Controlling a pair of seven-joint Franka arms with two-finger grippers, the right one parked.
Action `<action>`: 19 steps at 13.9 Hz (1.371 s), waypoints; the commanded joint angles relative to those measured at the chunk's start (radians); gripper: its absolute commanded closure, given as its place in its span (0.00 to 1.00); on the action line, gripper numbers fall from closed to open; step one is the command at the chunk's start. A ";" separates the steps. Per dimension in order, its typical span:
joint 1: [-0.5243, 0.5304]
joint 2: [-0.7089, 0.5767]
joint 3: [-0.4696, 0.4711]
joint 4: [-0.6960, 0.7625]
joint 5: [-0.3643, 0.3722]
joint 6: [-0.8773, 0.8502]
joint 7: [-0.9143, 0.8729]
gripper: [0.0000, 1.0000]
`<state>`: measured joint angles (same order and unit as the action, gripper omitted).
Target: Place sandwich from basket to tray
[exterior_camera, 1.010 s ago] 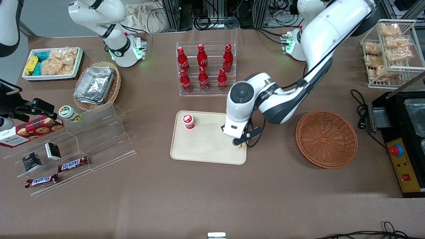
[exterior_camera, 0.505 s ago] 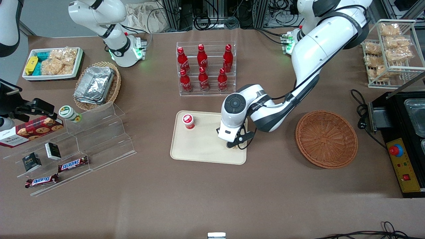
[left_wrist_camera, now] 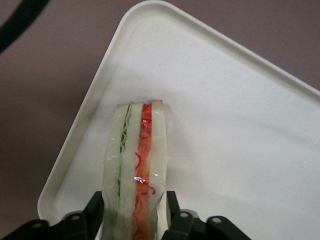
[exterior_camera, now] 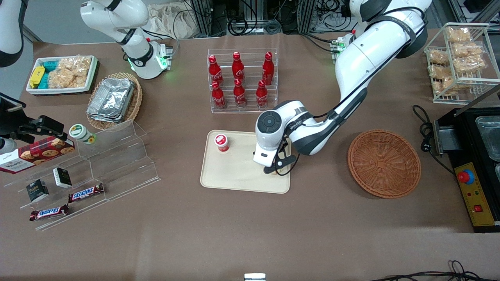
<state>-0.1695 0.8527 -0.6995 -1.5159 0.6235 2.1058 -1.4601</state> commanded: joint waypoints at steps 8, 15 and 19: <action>0.092 -0.507 0.008 0.023 -0.191 -0.312 -0.118 0.00; 0.373 -0.688 0.006 0.023 -0.378 -0.444 0.295 0.00; 0.492 -0.738 0.046 0.019 -0.433 -0.536 0.682 0.00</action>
<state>0.2845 0.1708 -0.6782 -1.4637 0.2257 1.6000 -0.9303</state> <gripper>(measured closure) 0.000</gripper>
